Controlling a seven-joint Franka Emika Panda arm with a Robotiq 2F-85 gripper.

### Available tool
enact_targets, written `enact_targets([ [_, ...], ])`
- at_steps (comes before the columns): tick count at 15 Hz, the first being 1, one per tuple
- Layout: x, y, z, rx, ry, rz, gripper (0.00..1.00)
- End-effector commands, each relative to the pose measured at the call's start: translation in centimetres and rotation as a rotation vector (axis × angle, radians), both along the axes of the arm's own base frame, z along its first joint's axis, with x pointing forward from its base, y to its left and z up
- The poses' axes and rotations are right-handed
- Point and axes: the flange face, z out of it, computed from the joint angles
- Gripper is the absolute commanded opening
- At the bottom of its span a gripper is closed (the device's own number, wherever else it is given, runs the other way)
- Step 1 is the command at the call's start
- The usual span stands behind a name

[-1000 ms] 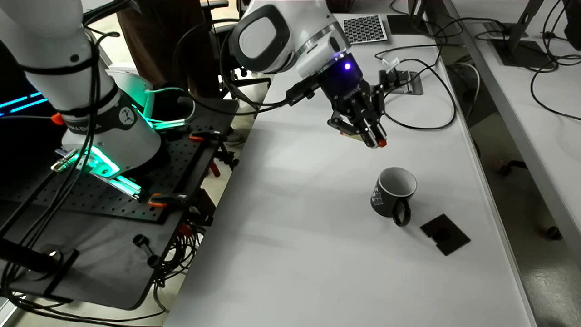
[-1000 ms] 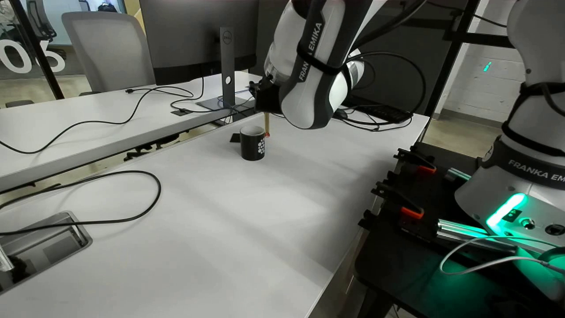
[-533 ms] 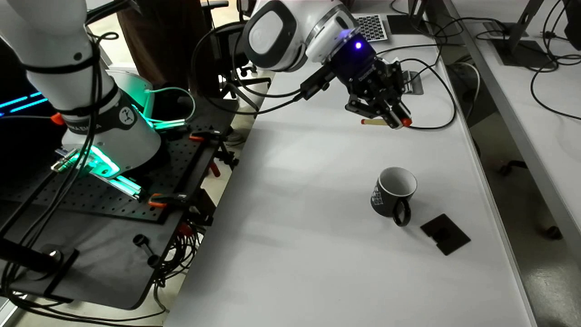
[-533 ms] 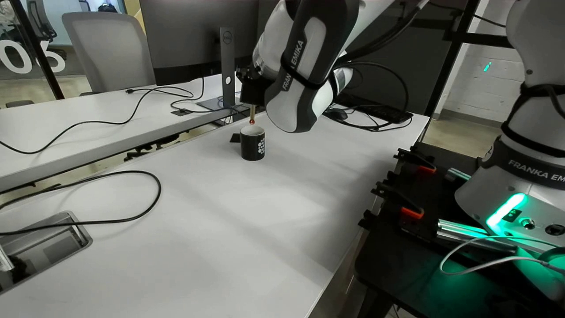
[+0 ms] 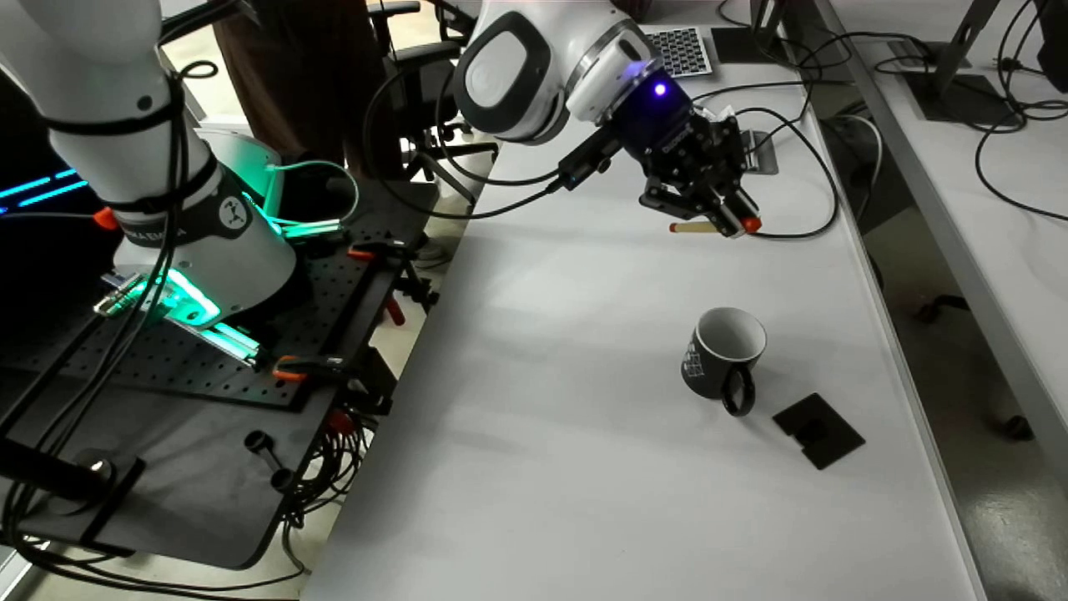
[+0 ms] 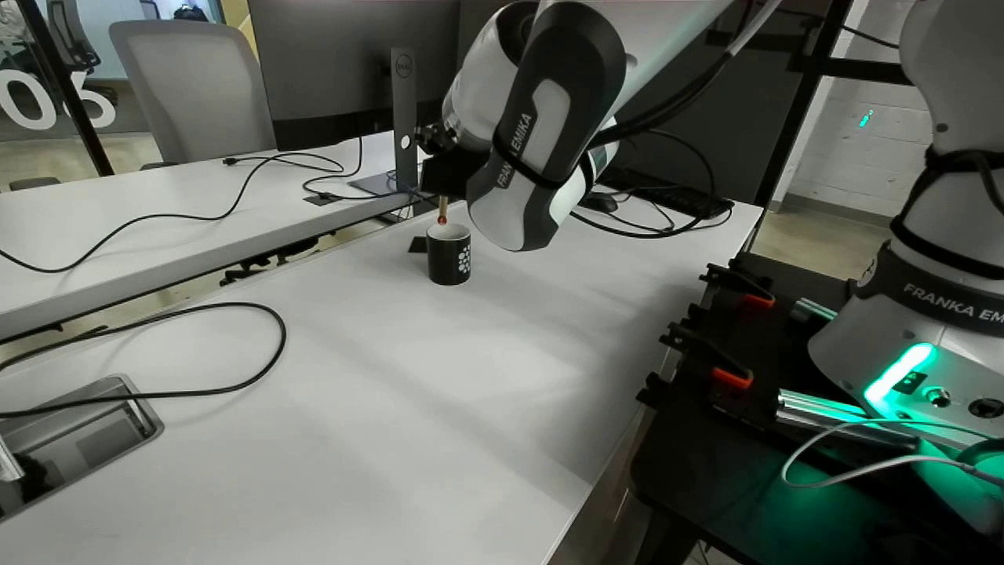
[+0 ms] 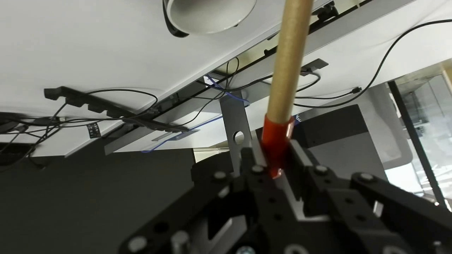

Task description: Put the marker in the mug

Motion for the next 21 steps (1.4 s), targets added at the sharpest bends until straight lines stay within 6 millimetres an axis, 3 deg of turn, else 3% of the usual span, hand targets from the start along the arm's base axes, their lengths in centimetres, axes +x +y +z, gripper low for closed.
enact_targets([
  [1, 0.0, 0.0, 0.0, 0.000, -0.001, 0.000, 0.19],
  [2, 0.0, 0.0, 0.0, 0.001, -0.001, 0.000, 0.05],
  [6, 0.8, -1.7, 1.1, -0.063, -0.054, -0.031, 0.05],
  [11, 0.8, -1.5, 2.7, -0.126, -0.152, -0.054, 0.05],
  [17, 1.5, -2.3, -0.4, -0.219, -0.192, -0.047, 0.05],
  [18, 1.1, -0.9, -0.5, -0.229, -0.205, -0.049, 0.05],
  [21, 1.2, -0.8, -1.8, -0.250, -0.202, -0.064, 0.05],
])
